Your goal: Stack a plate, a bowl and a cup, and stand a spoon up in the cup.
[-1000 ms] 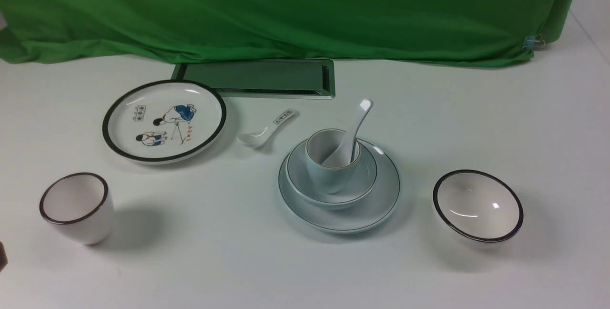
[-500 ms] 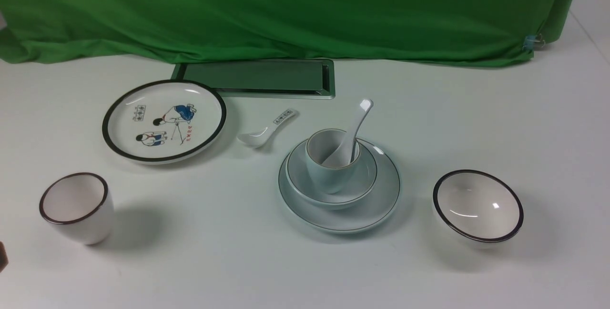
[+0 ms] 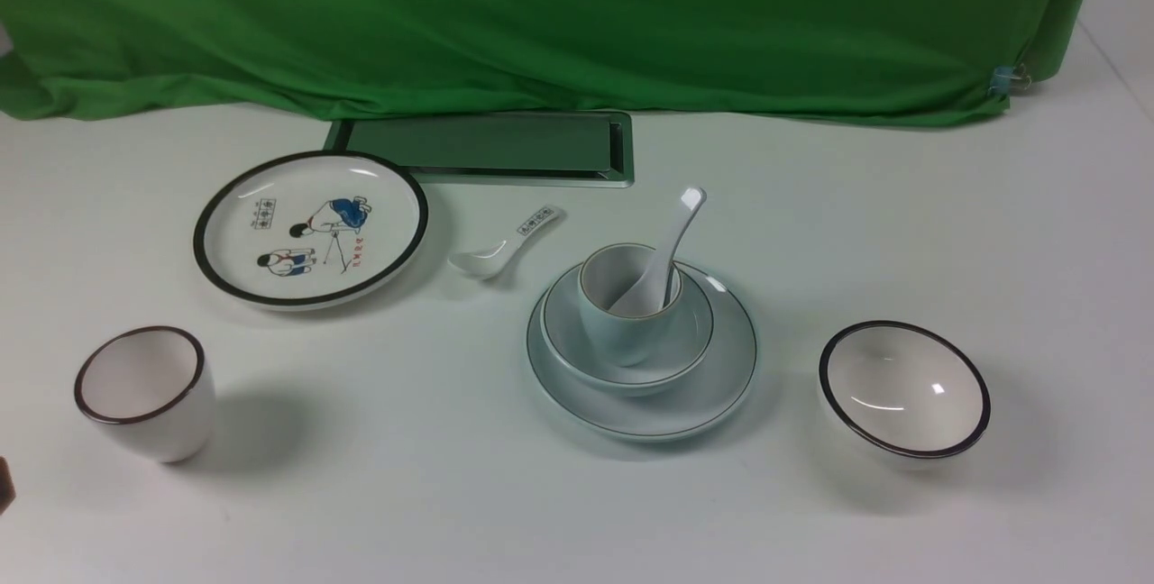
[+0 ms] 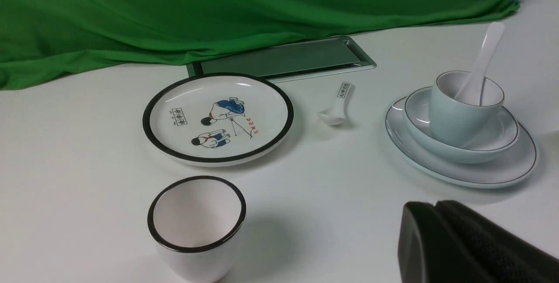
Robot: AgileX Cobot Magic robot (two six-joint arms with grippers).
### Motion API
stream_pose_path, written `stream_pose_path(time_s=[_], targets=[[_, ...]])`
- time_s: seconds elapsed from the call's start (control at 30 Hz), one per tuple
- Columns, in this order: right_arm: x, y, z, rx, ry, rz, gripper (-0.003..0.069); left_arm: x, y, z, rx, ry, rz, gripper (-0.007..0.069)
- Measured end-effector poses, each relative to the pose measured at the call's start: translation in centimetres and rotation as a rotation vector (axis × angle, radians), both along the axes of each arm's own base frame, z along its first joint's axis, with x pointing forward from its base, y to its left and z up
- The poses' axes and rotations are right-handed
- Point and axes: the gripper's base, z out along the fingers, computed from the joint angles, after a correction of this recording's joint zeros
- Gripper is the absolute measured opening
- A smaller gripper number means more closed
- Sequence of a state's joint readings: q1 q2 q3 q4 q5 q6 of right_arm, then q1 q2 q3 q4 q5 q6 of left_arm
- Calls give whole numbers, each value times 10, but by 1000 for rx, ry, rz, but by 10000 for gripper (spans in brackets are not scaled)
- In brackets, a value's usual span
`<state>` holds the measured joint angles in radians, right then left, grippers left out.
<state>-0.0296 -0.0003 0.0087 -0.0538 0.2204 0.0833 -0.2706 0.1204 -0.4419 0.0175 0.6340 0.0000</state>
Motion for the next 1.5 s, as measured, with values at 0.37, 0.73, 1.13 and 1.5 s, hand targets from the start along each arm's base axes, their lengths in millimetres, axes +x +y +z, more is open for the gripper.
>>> stream_pose_path(time_s=[0.37,0.73,1.13,1.5], targets=[[0,0,0,0,0,0,90,23,3,-24,-45,-309,160,-30],[0,0,0,0,0,1,117,24,8,-92,-62,-202,260,-30],[0,0,0,0,1,1,141,23,11,-104,-17,-75,324,-30],[0,0,0,0,1,1,165,23,11,-104,-20,-77,326,-30]])
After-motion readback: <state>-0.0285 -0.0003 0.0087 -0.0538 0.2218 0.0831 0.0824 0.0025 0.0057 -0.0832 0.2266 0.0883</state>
